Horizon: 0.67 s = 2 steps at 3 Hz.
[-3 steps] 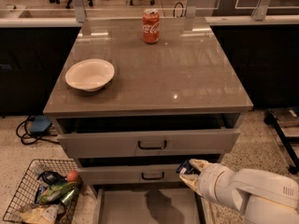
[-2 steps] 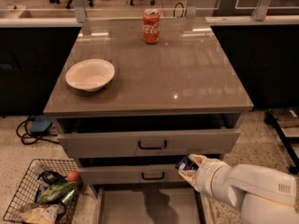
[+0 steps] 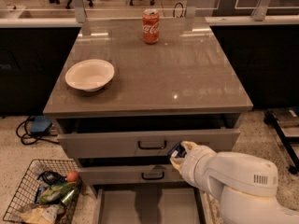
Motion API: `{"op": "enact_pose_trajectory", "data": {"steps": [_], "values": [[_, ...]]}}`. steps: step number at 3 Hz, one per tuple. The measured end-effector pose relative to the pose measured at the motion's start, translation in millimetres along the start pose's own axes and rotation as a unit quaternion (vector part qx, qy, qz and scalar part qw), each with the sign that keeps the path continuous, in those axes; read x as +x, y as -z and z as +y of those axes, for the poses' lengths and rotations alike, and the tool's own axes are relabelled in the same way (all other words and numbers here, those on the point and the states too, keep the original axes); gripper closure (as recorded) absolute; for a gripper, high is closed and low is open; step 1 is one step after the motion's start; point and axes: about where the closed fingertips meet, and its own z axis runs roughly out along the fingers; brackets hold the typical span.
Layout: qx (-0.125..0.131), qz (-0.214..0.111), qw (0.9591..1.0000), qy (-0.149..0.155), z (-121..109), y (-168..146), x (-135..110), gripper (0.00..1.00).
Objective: Pick rxbar blueberry from bottom drawer and place on counter
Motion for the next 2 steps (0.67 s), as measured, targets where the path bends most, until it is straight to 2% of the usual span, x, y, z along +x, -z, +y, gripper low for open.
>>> {"op": "enact_pose_trajectory", "data": {"steps": [1,2], "values": [[0.009,-0.007,0.9999,0.000,-10.1,3.9,-13.9,1.00],[0.010,-0.037,0.9992,-0.013,-25.1,7.9,-23.8,1.00]]}}
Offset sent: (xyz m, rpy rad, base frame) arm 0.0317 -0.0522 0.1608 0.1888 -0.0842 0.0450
